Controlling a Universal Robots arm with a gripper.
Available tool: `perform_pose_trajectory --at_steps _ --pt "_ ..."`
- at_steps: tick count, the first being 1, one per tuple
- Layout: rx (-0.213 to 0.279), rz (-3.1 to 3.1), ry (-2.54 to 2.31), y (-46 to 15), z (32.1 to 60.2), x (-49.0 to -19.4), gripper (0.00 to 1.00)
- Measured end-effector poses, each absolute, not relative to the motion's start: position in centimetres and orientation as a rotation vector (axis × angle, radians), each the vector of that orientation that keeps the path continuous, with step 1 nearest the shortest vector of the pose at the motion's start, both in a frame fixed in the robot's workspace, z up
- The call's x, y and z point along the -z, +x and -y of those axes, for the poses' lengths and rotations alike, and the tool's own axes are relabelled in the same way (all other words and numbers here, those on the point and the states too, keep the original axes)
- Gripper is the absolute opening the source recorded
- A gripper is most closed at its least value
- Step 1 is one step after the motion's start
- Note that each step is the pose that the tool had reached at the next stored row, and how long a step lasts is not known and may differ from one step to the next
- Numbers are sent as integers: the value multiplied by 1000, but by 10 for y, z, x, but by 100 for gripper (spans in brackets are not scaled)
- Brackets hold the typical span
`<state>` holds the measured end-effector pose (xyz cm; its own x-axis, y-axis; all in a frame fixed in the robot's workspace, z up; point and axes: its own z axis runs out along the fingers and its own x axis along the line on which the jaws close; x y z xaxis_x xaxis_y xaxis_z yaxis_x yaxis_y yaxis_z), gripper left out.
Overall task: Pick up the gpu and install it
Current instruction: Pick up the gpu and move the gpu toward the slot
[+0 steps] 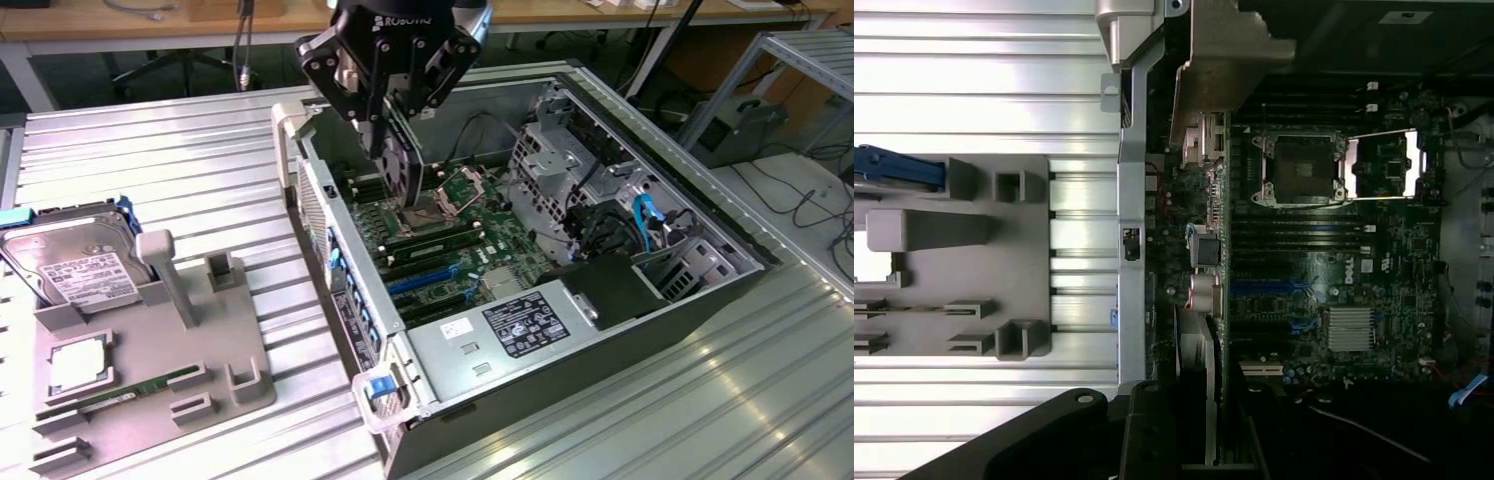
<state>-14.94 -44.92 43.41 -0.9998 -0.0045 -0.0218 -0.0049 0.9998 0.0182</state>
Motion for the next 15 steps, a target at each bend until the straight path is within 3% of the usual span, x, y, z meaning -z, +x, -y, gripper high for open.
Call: perform_pose_trajectory --at_steps 15 --pt "-28 -3114 -13 -139 449 -433 28"
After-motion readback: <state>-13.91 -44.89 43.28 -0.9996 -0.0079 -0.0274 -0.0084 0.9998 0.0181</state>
